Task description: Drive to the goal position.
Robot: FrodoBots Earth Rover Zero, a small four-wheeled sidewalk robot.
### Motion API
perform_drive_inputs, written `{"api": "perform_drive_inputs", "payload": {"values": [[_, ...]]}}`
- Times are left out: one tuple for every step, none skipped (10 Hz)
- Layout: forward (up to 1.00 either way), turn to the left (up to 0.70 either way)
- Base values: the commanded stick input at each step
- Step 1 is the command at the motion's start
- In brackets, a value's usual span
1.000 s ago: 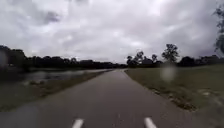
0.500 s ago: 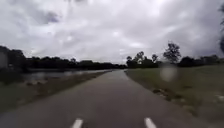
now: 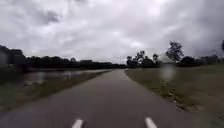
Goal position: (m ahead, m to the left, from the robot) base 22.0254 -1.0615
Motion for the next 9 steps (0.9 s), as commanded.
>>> {"api": "perform_drive_inputs", "payload": {"values": [[0.84,0.03],[0.84,0.03],[0.84,0.03],[0.84,0.03],[0.84,0.03],[0.84,0.03],[0.84,0.03],[0.84,0.03],[0.84,0.03]]}}
